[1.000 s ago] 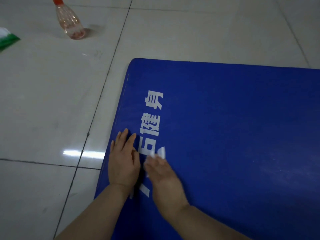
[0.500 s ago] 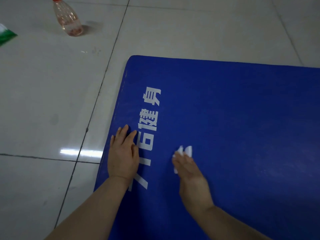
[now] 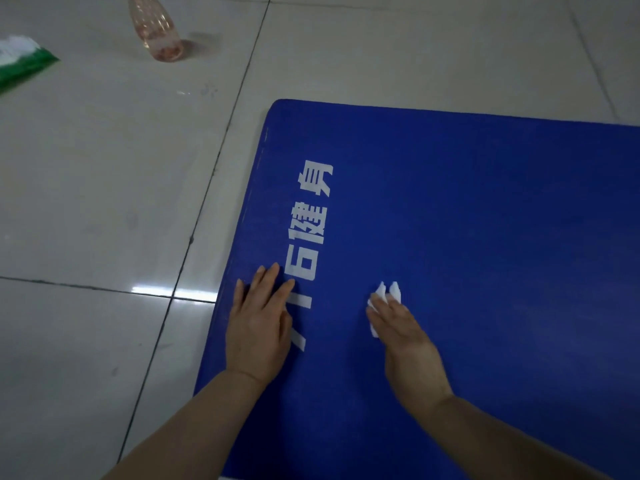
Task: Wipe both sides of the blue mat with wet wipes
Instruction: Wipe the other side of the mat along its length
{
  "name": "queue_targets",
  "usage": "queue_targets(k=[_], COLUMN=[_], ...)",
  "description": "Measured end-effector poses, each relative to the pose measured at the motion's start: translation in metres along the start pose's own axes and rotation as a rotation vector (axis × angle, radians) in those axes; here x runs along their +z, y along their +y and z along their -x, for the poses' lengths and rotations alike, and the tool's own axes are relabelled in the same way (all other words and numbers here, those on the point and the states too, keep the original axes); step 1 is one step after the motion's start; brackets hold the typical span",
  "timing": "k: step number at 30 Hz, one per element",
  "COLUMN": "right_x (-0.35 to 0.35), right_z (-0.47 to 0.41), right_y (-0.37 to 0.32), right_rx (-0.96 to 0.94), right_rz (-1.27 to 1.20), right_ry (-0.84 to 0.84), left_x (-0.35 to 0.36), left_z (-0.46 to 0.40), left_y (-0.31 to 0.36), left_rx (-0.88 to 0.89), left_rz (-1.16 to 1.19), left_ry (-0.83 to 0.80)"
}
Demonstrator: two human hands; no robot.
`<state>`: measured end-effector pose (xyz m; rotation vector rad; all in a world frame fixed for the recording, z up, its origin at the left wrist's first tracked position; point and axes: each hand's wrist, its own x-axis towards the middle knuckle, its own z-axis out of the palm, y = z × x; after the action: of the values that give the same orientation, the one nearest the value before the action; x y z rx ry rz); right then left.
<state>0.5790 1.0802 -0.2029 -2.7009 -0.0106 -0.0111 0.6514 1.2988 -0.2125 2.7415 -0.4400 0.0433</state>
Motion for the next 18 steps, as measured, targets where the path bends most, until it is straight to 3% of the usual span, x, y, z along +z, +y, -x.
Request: queue_targets(k=[5,7,14,18], right_x=[0.038,0.037,-0.012,0.0], right_z=[0.006,0.006,0.064,0.074], right_y=[-0.076,-0.077,0.023,0.006], right_rx=[-0.282,-0.317,-0.263,-0.146], right_rz=[0.005,-0.022,0.062,-0.095], right_ry=[-0.142,-0.165,-0.12,-0.106], left_x=[-0.003,-0.004,-0.002,-0.003], left_z=[-0.003,-0.002,0.014,0.014], left_y=[0.003,0.004,0.006,0.008], left_rx=[0.023,0.009,0.075,0.094], left_rz=[-0.038,-0.036,-0.059,-0.066], left_ry=[-0.066,-0.065,-0.055,-0.068])
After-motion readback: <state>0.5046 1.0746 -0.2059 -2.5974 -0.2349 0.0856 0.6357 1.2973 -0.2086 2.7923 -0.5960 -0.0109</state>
